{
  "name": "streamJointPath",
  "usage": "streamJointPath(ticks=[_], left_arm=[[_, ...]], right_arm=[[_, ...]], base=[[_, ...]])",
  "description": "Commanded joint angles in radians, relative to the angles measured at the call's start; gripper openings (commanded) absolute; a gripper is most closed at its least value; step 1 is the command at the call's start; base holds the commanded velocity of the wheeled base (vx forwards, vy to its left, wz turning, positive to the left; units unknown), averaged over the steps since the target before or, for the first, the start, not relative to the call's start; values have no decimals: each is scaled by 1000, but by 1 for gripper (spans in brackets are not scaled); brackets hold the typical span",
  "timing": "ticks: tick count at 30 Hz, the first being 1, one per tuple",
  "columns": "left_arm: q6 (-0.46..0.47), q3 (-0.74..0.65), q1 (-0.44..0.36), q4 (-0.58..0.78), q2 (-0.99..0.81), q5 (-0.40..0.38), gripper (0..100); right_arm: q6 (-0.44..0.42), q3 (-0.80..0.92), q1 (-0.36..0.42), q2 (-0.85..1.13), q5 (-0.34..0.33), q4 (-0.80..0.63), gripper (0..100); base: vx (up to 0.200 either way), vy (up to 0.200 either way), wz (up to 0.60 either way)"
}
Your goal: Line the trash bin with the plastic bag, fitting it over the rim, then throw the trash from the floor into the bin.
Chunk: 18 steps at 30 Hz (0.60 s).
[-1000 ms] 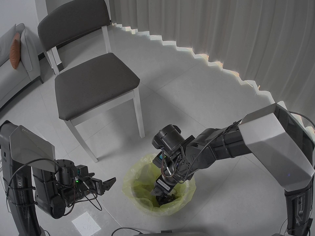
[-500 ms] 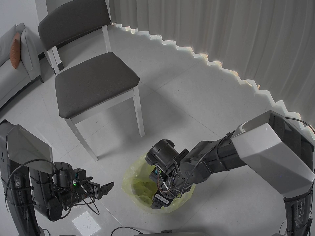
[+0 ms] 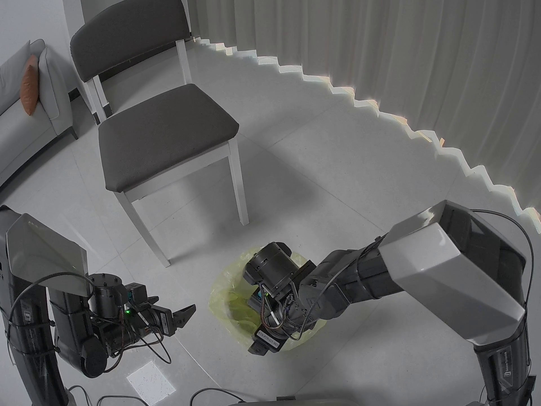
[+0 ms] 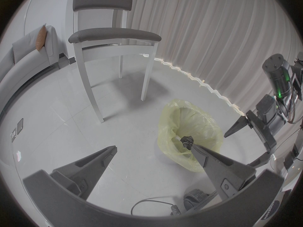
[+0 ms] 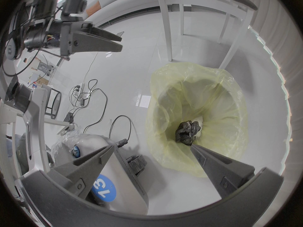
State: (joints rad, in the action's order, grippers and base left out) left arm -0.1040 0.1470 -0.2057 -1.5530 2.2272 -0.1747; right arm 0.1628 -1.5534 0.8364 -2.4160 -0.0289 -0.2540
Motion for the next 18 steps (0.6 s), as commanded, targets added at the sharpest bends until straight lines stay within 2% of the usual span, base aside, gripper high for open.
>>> streamJointPath(ticks=[1,7,12,18], left_arm=[[-2,2,0,-18,0,0,100],[-2,-3,2,-18,-3,0,100],[-3,-6,0,-18,-4,1,100],[-3,-10,2,-18,-6,1,100]], right_arm=[[3,-65,-25,-77,12,10,100],[12,-128,-72,-103,14,2,100],[20,-117,-131,-118,14,-2,100],[20,-109,-161,-132,14,-7,100]], base=[[0,0,0],[0,0,0],[0,0,0],[0,0,0]])
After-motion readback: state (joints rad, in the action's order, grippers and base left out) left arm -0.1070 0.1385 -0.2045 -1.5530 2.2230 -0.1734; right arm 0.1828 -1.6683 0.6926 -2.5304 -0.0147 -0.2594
